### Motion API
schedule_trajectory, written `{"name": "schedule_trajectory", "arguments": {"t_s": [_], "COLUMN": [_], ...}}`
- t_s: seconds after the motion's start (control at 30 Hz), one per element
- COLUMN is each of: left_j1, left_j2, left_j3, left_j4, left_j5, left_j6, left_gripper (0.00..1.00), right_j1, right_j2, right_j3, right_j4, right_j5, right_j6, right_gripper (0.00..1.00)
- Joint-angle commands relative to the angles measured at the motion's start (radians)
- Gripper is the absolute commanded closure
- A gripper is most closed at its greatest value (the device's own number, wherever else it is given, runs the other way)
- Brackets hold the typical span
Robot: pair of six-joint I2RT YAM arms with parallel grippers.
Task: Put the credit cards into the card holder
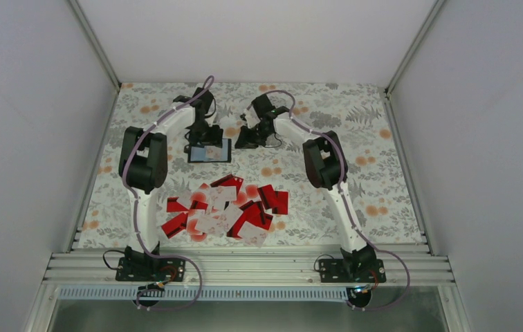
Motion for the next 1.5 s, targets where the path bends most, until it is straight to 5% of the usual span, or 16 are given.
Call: {"name": "schedule_trajectory", "arguments": {"t_s": [0.0,1.47], "left_j1": [-0.003,-0.013], "left_j2": [-0.003,0.004], "left_j3": [0.001,-0.014], "left_j4": [0.017,0.037], "left_j5": [0.026,0.034], "left_j6": [0.002,-0.034], "left_gripper": [0.29,0.32], "right_j1": [0.018,0.024], "right_j2": [0.057,0.085], "right_j3": [0.027,0.043], "right_j4": [-0.047,-0.056], "right_j5": [0.033,0.011], "right_j6": [-0.007,0.004], "right_gripper": [0.90,0.93]}}
